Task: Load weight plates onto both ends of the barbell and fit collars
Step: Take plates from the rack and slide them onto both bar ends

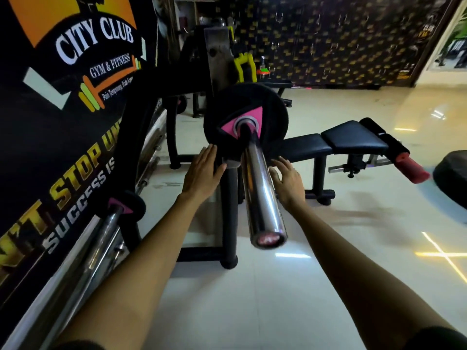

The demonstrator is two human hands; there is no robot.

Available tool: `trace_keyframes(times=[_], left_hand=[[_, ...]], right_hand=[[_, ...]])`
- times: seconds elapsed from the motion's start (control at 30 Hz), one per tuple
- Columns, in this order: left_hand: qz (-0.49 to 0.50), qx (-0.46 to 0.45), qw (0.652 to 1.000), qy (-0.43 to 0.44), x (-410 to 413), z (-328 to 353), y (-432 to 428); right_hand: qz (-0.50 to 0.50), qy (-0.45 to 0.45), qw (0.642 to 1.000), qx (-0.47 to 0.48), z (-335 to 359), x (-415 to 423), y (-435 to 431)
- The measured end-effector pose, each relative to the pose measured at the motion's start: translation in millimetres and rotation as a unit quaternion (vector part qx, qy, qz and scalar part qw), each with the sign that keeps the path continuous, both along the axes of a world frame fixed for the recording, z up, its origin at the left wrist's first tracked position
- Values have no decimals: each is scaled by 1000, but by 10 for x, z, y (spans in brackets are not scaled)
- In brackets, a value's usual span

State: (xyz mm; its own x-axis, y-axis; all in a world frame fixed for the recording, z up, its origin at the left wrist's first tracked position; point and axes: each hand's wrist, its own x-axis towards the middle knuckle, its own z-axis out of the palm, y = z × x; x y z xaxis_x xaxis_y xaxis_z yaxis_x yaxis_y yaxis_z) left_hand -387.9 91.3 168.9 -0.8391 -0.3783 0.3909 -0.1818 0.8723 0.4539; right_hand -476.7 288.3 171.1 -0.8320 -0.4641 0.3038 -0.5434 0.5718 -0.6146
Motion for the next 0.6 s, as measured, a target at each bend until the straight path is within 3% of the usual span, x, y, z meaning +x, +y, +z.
trace_keyframes(times=[0.2,0.33,0.6], left_hand=[[34,50,994,-91,1062,-643,215],[66,91,987,-118,1767,-920,198],[147,150,969,-128,2947,-1263,-367]], right_hand=[[-10,-146,989,34,-606,1012,217],[91,-93,985,114,-875,1606,-4],[205,-69,965,151,-1180,2603,-837]])
